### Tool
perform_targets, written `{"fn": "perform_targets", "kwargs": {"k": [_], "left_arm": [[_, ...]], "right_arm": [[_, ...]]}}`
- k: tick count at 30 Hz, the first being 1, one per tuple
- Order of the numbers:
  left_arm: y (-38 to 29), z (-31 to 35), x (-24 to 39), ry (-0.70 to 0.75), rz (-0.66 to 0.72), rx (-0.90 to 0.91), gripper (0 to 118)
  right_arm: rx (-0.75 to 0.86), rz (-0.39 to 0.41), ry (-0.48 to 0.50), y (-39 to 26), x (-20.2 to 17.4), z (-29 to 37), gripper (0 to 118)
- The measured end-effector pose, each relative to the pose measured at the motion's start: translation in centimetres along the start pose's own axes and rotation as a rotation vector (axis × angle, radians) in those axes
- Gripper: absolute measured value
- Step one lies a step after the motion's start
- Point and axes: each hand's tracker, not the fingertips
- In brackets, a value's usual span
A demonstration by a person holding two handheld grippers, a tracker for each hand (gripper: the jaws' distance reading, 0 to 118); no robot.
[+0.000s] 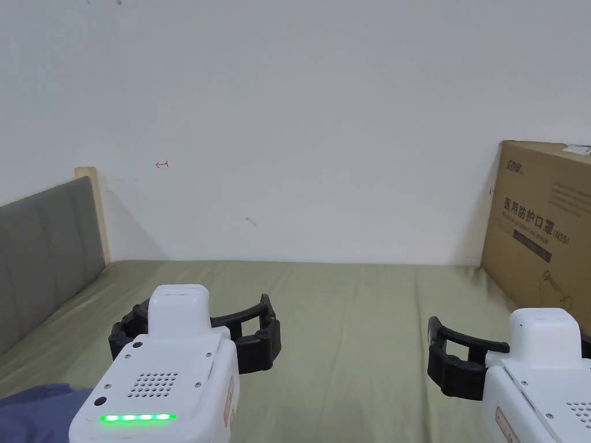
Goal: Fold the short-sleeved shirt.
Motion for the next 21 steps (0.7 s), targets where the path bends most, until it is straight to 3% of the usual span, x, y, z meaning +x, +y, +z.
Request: {"fn": "perform_targets", "kwargs": {"k": [5, 21], "left_arm": [[-0.02, -0.11, 0.20, -0.011, -0.017, -0.002, 118], [-0.31, -0.10, 0.23, -0.020, -0.002, -0.010, 118]], "right_arm": [[0.015, -0.030, -0.003, 0.50, 0.02, 0.26, 118], [0.037, -0.024, 0.001, 0.82, -0.39, 0.64, 118]]}}
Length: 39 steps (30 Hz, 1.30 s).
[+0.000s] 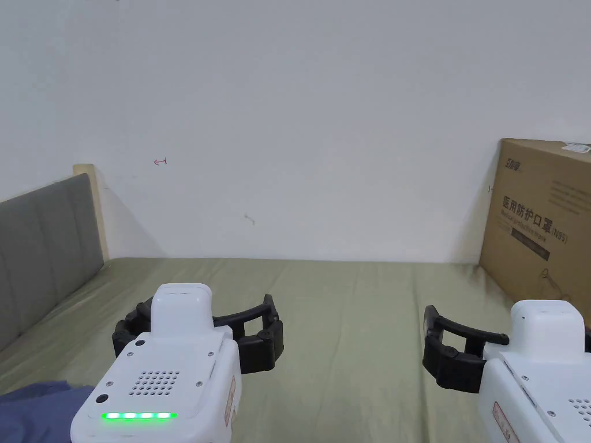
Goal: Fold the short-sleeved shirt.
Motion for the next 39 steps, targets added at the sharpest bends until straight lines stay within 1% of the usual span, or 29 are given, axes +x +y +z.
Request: {"fn": "perform_targets", "kwargs": {"k": [7, 10, 12, 17, 19, 20, 21, 22, 23, 24, 25, 26, 27, 28, 29, 31, 33, 39], "left_arm": [[-0.3, 0.1, 0.3, -0.003, -0.032, -0.012, 118], [-0.5, 0.1, 0.3, -0.010, -0.032, -0.019, 118], [-0.6, 0.1, 0.4, -0.008, -0.031, -0.022, 118], [-0.6, 0.1, 0.3, -0.004, -0.025, -0.023, 118], [-0.6, 0.1, 0.3, -0.004, -0.024, -0.024, 118], [-0.5, 0.1, 0.3, -0.004, -0.024, -0.025, 117], [-0.5, 0.2, 0.2, -0.006, -0.024, -0.024, 106], [-0.4, 0.4, 0.2, -0.009, -0.025, -0.016, 86], [-0.3, 0.7, 0.1, -0.012, -0.027, -0.005, 51], [-0.2, 0.8, 0.1, -0.016, -0.034, 0.001, 3], [0.0, 0.7, 0.2, -0.014, -0.047, -0.008, 0], [0.1, 0.4, 0.3, -0.003, -0.064, -0.029, 0], [0.2, 0.5, 0.4, 0.007, -0.057, -0.027, 0], [0.3, 0.5, 0.1, -0.008, -0.039, -0.033, 0], [0.3, 0.5, -0.1, -0.044, -0.010, -0.044, 0], [-0.1, 0.5, -0.1, -0.031, -0.019, -0.044, 0], [-0.2, 0.5, 0.2, -0.026, -0.033, -0.047, 0], [-0.8, 0.2, 0.8, -0.043, -0.034, -0.057, 0]], "right_arm": [[-0.004, -0.008, 0.001, 0.0, 0.1, 0.1, 118], [-0.001, -0.010, -0.004, -0.1, 0.1, 0.2, 118], [-0.005, -0.001, -0.024, -0.1, -0.1, 0.1, 118], [-0.012, -0.003, -0.018, -0.1, -0.1, 0.2, 118], [-0.010, 0.000, -0.019, -0.2, 0.0, 0.2, 116], [-0.010, 0.000, -0.022, -0.2, -0.1, 0.2, 112], [-0.007, -0.004, -0.014, -0.2, 0.0, 0.3, 90], [-0.003, -0.008, -0.010, -0.2, 0.0, 0.3, 50], [0.004, -0.012, -0.013, -0.1, 0.0, 0.4, 4], [-0.012, -0.010, -0.035, 0.0, -0.1, 0.1, 0], [-0.031, -0.005, -0.071, 0.0, 0.0, -0.2, 0], [-0.063, -0.055, -0.024, 0.0, 0.4, -0.3, 0], [-0.081, -0.096, 0.052, -0.1, 0.9, -0.5, 0], [-0.094, -0.132, 0.079, -0.1, 1.4, -0.6, 0], [-0.096, -0.118, 0.044, 0.0, 1.3, -0.5, 0], [-0.078, -0.091, 0.021, -0.3, 1.2, -0.2, 0], [-0.069, -0.083, 0.034, -0.3, 1.3, 0.1, 0], [-0.047, -0.081, 0.014, 0.1, 1.6, 0.7, 0]]}}
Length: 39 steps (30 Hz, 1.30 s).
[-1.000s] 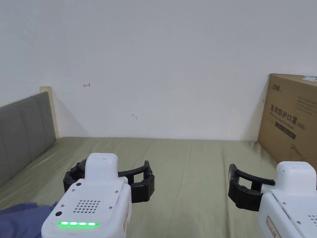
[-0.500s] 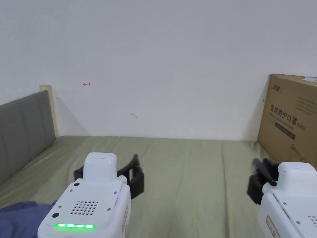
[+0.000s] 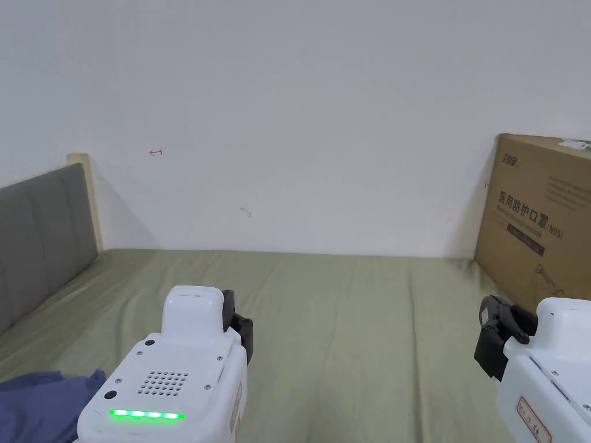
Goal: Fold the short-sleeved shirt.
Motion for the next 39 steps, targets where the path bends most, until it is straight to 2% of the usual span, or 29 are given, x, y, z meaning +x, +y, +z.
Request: {"fn": "perform_targets", "kwargs": {"k": [6, 9, 11, 15, 17, 19, 20, 21, 24, 28, 30, 34, 37, 39], "left_arm": [[-0.1, -0.1, -0.1, -0.012, -0.001, -0.012, 0], [-0.4, 0.5, -2.0, -0.004, 0.014, -0.032, 0], [-0.4, 1.6, -4.1, 0.048, 0.005, -0.041, 0], [-0.7, 5.6, -10.5, 0.292, -0.056, -0.015, 0], [-0.7, 7.8, -13.8, 0.391, -0.038, -0.024, 0], [-0.7, 9.3, -16.4, 0.467, 0.006, -0.063, 0], [-0.9, 10.0, -17.3, 0.482, 0.021, -0.065, 0], [-1.1, 10.6, -18.0, 0.496, 0.038, -0.061, 0], [-1.9, 11.3, -18.4, 0.521, 0.039, -0.058, 0], [-2.3, 10.5, -18.8, 0.503, 0.015, -0.067, 0], [-1.7, 9.3, -20.2, 0.489, 0.039, -0.078, 0], [-2.4, 3.7, -26.4, 0.418, 0.228, -0.341, 0], [-6.5, -2.3, -31.5, 0.358, 0.238, -0.711, 0], [-10.2, -4.7, -33.6, 0.361, 0.235, -0.829, 2]], "right_arm": [[0.002, -0.015, 0.001, -0.4, 0.3, 0.0, 0], [-0.020, -0.006, 0.018, -1.3, -1.1, -1.1, 0], [-0.060, -0.006, 0.082, -1.9, -3.2, -2.4, 0], [-0.104, -0.004, 0.272, -2.8, -9.8, -4.5, 0], [-0.116, 0.014, 0.390, -3.1, -13.5, -4.9, 0], [-0.156, -0.007, 0.524, -3.2, -16.8, -5.3, 0], [-0.173, -0.029, 0.552, -3.2, -17.8, -5.4, 0], [-0.178, -0.053, 0.556, -3.1, -18.6, -5.6, 0], [-0.161, -0.055, 0.575, -2.9, -19.7, -5.8, 0], [-0.150, 0.014, 0.557, -3.1, -19.2, -6.2, 0], [-0.169, 0.024, 0.541, -3.3, -18.3, -6.4, 0], [-0.232, 0.016, 0.509, -4.1, -15.5, -6.6, 0], [-0.283, 0.054, 0.451, -4.9, -13.3, -6.8, 0], [-0.313, 0.073, 0.414, -5.4, -12.0, -7.0, 0]]}}
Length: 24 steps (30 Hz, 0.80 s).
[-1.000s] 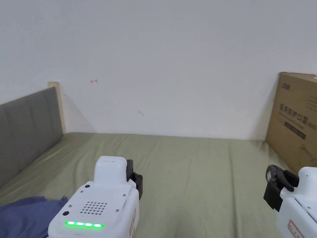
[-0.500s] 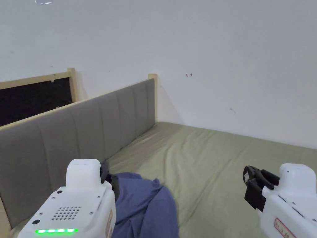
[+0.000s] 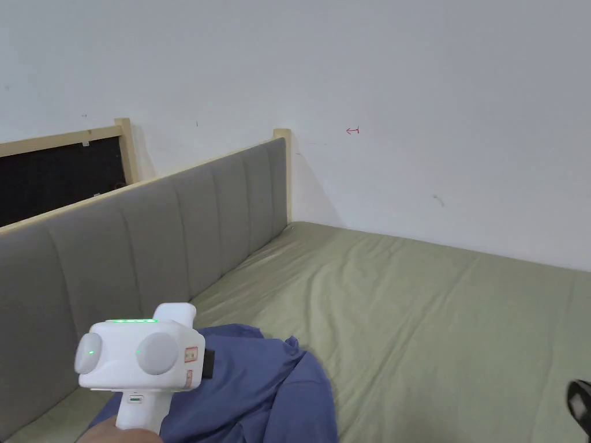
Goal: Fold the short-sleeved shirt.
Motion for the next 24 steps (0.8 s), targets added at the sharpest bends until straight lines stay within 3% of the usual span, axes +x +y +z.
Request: {"fn": "perform_targets", "kwargs": {"k": [1, 2, 3, 4, 7, 10, 12, 14, 15, 21, 22, 23, 24], "left_arm": [[-0.3, -2.1, -0.3, 0.007, -0.028, -0.048, 14], [-0.5, -3.7, -0.6, -0.014, -0.020, -0.080, 49], [-0.7, -5.7, -1.2, -0.018, 0.011, -0.123, 100], [-1.1, -7.5, -1.6, -0.024, 0.056, -0.172, 111], [-1.9, -11.1, -1.9, -0.025, 0.075, -0.182, 109], [-2.8, -14.2, -1.2, 0.027, -0.004, -0.190, 109], [-3.6, -16.8, -0.7, 0.036, -0.044, -0.236, 117], [-5.0, -19.3, -0.8, 0.039, -0.084, -0.274, 118], [-4.9, -18.7, -0.8, 0.032, -0.081, -0.191, 118], [-4.5, -17.6, -1.9, -0.001, -0.072, -0.208, 116], [-4.5, -17.0, -1.9, -0.008, -0.081, -0.192, 108], [-4.6, -16.1, -1.9, -0.025, -0.101, -0.138, 91], [-4.6, -15.0, -1.8, -0.027, -0.123, -0.088, 49]], "right_arm": [[-0.015, -0.002, -0.017, -0.3, 0.6, 0.0, 0], [-0.027, -0.006, -0.032, -0.6, 1.1, 0.2, 0], [-0.043, -0.014, -0.048, -0.9, 1.6, 0.2, 0], [-0.058, -0.023, -0.061, -1.2, 2.0, 0.1, 0], [-0.097, -0.050, -0.081, -1.9, 2.8, -0.2, 0], [-0.141, -0.058, -0.087, -2.5, 2.8, -0.8, 0], [-0.166, -0.057, -0.079, -2.9, 2.5, -1.2, 0], [-0.190, -0.071, -0.061, -3.2, 2.3, -1.5, 0], [-0.202, -0.094, -0.047, -3.3, 2.2, -1.7, 0], [-0.196, -0.122, -0.035, -3.1, 2.2, -1.8, 0], [-0.194, -0.115, -0.042, -3.0, 2.1, -1.8, 0], [-0.194, -0.108, -0.049, -3.0, 2.1, -1.8, 0], [-0.194, -0.105, -0.052, -3.0, 2.2, -1.8, 0]]}}
